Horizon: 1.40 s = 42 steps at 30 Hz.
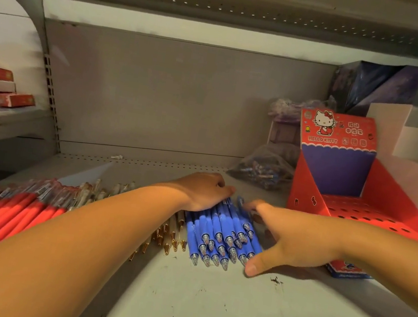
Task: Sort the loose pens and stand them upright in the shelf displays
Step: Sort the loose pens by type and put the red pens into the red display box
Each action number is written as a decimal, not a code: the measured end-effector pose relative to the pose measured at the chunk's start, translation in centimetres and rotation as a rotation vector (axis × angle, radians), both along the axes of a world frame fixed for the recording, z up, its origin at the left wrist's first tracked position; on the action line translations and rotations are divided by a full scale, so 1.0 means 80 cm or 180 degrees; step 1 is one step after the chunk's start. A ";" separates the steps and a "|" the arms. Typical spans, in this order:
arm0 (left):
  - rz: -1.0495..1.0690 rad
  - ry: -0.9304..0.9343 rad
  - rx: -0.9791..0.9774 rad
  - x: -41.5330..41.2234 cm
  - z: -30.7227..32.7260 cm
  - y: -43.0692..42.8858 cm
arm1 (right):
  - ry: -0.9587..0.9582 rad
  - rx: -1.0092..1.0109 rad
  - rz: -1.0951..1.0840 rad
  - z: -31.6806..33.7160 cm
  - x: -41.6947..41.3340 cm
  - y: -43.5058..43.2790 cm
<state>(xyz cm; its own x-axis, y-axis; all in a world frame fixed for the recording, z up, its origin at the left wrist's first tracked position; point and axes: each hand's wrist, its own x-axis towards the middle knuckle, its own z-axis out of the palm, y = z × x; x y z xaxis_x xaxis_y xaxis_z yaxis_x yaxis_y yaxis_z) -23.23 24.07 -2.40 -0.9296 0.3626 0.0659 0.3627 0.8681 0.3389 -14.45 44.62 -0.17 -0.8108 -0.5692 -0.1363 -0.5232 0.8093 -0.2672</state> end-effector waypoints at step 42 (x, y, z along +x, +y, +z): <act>0.0332 0.0057 -0.0375 -0.002 0.036 0.041 | 0.0443 -0.0311 -0.0064 -0.038 -0.001 0.000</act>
